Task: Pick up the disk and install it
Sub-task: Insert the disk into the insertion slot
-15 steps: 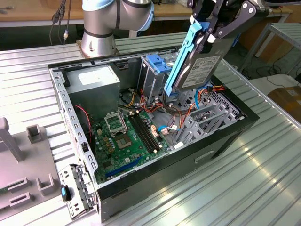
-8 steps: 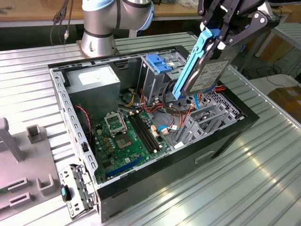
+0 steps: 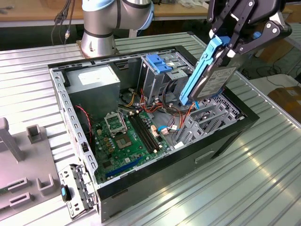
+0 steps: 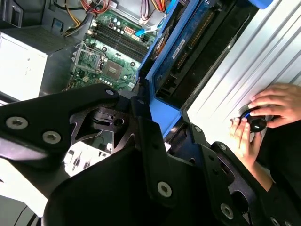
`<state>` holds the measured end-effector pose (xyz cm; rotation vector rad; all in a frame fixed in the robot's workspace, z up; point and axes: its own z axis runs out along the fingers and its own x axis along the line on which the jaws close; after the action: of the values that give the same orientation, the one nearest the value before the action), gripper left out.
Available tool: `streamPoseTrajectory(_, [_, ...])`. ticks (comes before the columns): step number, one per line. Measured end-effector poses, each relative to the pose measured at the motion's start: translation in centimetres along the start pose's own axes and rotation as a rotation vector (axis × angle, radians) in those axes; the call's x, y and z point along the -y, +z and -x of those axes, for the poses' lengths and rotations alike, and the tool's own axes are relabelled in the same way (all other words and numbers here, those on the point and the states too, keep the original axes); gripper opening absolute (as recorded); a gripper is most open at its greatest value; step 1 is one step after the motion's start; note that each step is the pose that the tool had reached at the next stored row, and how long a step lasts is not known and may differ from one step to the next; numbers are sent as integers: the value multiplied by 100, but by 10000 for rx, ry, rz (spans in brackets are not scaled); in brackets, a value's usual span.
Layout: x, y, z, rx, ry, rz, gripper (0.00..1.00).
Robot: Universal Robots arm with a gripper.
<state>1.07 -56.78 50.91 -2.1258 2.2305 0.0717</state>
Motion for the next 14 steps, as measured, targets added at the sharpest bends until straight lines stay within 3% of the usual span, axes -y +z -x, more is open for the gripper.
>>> streamPoseTrajectory(5, [107,30,-39,-1,27,-2,37])
streamPoseTrajectory(8, [226,65,-57,-3,38,-3,37])
streamPoseTrajectory(14, [393,130,-59,-6,39,-3,37])
